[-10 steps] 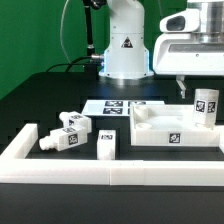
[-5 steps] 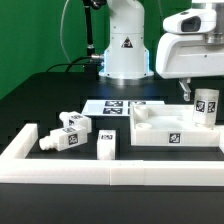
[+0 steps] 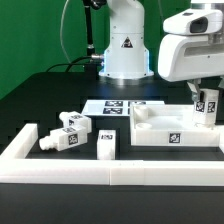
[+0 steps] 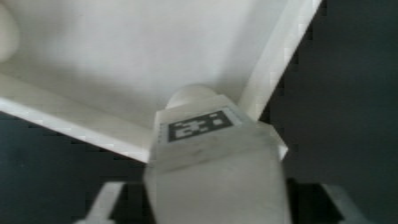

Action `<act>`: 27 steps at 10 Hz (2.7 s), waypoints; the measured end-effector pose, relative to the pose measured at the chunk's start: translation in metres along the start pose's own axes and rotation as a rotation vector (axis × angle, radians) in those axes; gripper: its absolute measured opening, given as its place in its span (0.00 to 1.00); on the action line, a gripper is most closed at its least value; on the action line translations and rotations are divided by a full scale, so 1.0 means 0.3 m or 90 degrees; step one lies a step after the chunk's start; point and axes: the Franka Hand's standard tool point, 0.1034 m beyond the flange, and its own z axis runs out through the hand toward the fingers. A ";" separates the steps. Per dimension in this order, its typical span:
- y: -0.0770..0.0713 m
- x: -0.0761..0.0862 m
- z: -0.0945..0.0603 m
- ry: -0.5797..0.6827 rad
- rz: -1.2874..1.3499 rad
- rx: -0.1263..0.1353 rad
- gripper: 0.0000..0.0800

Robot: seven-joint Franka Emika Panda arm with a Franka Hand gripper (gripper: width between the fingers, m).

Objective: Assemble one leg

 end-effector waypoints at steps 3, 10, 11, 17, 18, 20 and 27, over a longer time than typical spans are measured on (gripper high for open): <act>0.005 -0.001 0.002 -0.002 0.016 0.001 0.36; 0.028 0.004 0.005 -0.016 0.366 0.027 0.36; 0.026 0.004 0.006 -0.017 0.402 0.028 0.36; 0.039 0.001 0.010 -0.026 0.653 0.049 0.49; 0.038 0.001 0.010 -0.026 0.645 0.050 0.49; 0.012 0.006 0.009 -0.020 0.568 0.031 0.77; 0.004 -0.018 0.017 -0.017 0.115 0.012 0.81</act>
Offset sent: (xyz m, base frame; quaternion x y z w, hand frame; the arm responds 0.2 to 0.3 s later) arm 0.0116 -0.0140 -0.0031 0.0353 -0.0418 0.0804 0.9953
